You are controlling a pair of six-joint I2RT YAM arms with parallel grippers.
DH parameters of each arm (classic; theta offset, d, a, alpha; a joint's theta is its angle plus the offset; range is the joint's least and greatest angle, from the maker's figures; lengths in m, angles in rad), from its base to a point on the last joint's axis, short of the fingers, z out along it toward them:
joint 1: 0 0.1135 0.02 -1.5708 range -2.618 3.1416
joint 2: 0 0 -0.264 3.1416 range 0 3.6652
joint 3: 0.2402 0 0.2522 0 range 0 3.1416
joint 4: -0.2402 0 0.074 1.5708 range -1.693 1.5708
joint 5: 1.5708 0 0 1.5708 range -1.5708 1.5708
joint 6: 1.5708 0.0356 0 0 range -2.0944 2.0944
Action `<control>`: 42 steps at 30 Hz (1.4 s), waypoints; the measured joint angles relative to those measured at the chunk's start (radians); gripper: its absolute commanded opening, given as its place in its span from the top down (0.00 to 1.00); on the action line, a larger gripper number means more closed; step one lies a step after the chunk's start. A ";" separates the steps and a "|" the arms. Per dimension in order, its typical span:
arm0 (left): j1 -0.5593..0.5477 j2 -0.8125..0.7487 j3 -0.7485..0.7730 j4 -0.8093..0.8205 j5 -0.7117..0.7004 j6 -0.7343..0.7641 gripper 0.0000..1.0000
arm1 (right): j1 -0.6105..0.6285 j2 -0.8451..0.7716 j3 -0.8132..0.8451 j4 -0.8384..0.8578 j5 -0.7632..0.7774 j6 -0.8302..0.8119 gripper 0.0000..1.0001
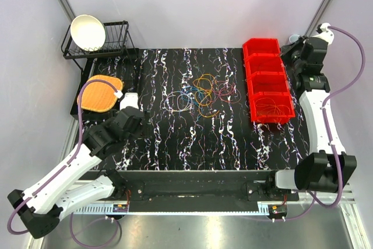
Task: Untangle the cables
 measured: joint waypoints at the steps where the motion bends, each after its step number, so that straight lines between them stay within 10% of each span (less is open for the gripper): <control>1: 0.000 -0.006 0.000 0.000 0.000 0.000 0.01 | 0.000 0.011 0.000 -0.002 -0.008 0.008 1.00; 30: -0.001 -0.021 0.000 0.000 -0.015 0.000 0.01 | -0.027 0.206 -0.126 0.303 -0.507 0.364 1.00; 42: -0.001 -0.020 0.000 0.000 -0.014 0.000 0.01 | -0.279 0.477 -0.241 0.847 -0.793 0.608 1.00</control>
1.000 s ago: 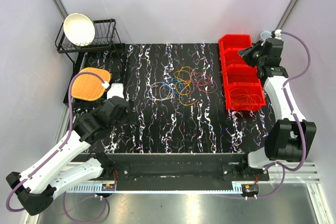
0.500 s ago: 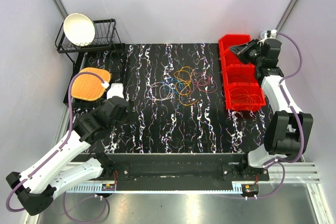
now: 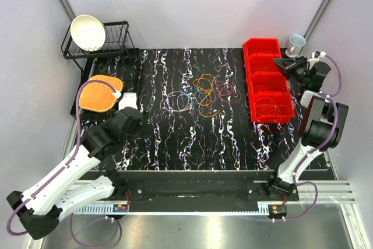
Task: Untangle the cables
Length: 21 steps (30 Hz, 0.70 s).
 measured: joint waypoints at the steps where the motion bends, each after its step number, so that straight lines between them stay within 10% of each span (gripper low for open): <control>1: 0.000 0.000 0.000 0.000 0.000 0.000 0.01 | -0.006 0.037 -0.001 0.044 -0.023 0.027 1.00; 21: 0.000 0.011 0.000 0.000 0.000 0.004 0.01 | -0.069 -0.277 0.004 -0.250 0.010 -0.205 1.00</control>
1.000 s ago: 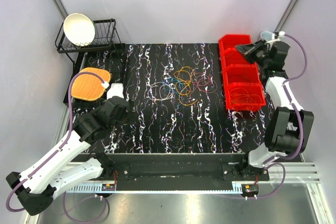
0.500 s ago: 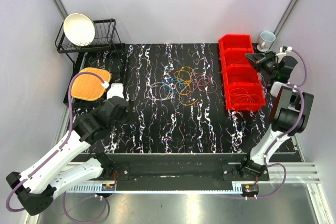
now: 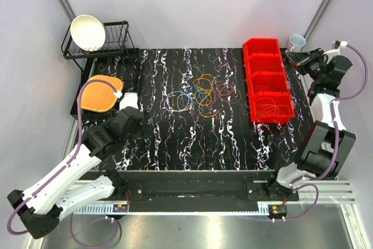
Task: Untangle the cables
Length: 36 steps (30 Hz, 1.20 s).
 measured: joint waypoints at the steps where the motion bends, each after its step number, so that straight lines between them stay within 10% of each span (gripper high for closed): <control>1: 0.000 0.000 0.000 0.000 0.000 0.000 0.01 | 0.000 -0.008 0.003 -0.017 0.006 -0.009 1.00; 36: 0.000 -0.001 0.000 0.000 0.000 0.000 0.01 | -0.055 -0.109 0.055 -0.342 0.337 -0.176 1.00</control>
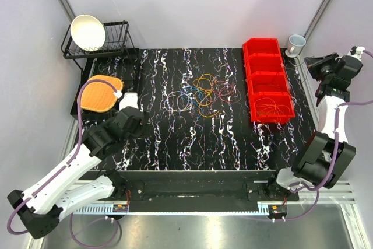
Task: Untangle the cables
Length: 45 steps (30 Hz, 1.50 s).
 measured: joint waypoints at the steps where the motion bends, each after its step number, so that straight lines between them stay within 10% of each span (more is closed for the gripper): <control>1: 0.000 0.001 0.000 0.000 0.000 0.000 0.01 | 0.000 0.000 0.000 -0.007 0.005 -0.007 1.00; 45: 0.000 0.009 0.000 0.000 0.000 0.000 0.01 | 0.242 0.390 0.115 -0.224 -0.005 -0.070 1.00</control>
